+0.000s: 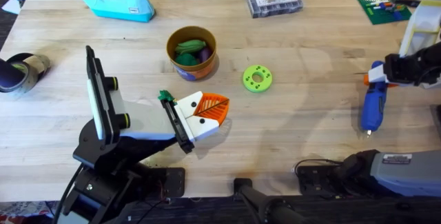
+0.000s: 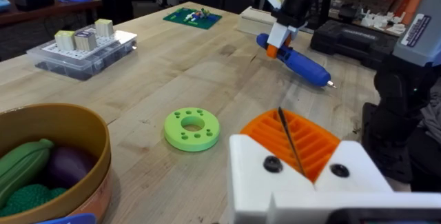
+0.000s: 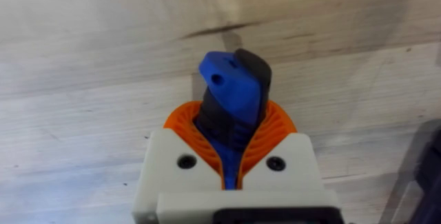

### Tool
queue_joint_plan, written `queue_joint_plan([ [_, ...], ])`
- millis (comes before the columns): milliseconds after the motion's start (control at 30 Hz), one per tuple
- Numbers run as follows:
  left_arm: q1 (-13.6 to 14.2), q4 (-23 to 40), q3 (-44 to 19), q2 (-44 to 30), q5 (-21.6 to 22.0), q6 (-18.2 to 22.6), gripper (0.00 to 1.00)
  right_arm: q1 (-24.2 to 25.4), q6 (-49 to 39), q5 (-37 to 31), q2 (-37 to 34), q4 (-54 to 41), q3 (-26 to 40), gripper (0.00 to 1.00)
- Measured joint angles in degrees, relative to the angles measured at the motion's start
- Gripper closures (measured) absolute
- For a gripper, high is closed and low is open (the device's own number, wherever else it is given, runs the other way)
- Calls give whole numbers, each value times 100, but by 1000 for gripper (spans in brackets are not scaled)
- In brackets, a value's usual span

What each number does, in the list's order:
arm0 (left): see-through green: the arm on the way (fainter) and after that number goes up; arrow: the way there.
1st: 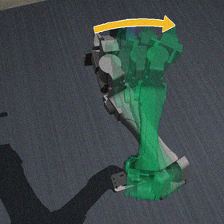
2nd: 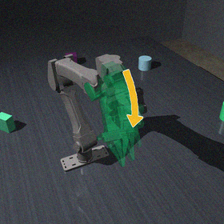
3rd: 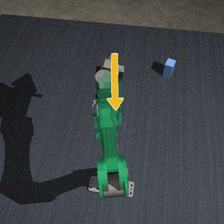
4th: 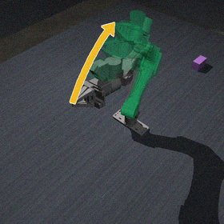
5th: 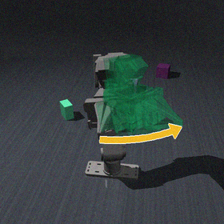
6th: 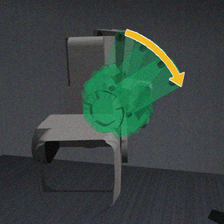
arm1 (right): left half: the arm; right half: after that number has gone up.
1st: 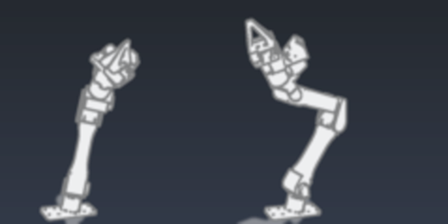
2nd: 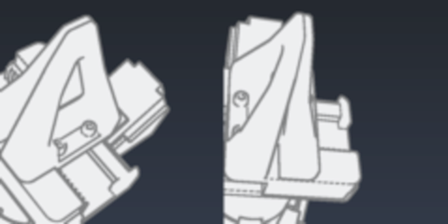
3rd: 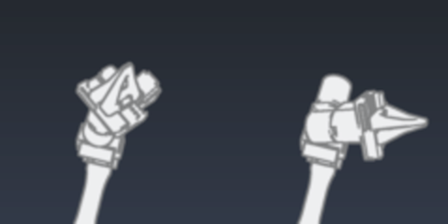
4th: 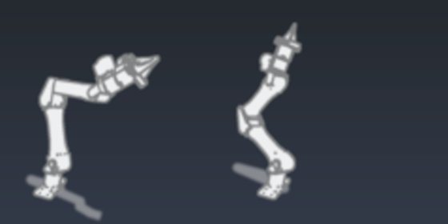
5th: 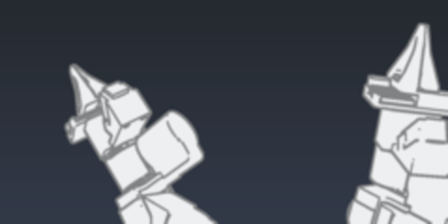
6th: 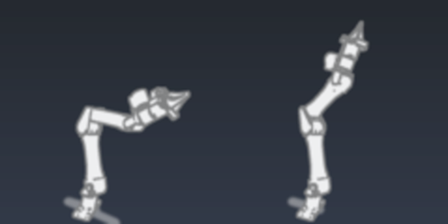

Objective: Pick up the gripper from the table and insert it into the empty holder that is missing its gripper. Then pick up a screw, insert it into the mounting hole, and use the screwdriver to tighten it. Finally, clean up the table by picking up the vegetable and placing it into the bucket.

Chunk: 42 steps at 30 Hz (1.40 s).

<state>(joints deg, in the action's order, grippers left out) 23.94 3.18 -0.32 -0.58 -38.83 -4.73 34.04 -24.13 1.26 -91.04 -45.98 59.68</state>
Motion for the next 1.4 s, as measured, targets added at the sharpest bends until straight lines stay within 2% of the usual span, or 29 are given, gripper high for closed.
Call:
queue_joint_plan([
  [100, -3, 0, 0, 0, 2, -3, 982, -38, 12, 30, 158, 44, 23, 928],
  [333, -2, 0, 0, 0, 2, -4, 982, -20, 235, 21, -71, 10, -44, 928],
  [633, -2, 0, 0, 0, 0, -4, 982, -35, 632, 869, -71, 28, -44, 929],
  [900, -2, 0, 0, 0, 4, -4, 982, -50, 760, 1076, -71, 263, -46, 925],
  [933, -2, 0, 0, 0, 2, -4, 982, -50, 778, 1066, -71, 262, -46, 886],
  [1000, -2, 0, 0, 0, 2, -4, 982, -50, 823, 1052, -71, 249, -46, 702],
  [1100, -2, 0, 0, 0, 4, -4, 982, -54, 830, 932, -71, 225, -46, 206],
  [1133, -4, 0, 0, 0, 2, -4, 982, -54, 830, 895, -71, 219, -46, 89],
  [1167, -2, 0, 0, 0, 2, -4, 982, -54, 827, 851, -71, 204, -46, 24],
  [1400, -2, 0, 0, 0, 4, -4, 982, -54, 895, 730, -71, 64, -46, 4],
])
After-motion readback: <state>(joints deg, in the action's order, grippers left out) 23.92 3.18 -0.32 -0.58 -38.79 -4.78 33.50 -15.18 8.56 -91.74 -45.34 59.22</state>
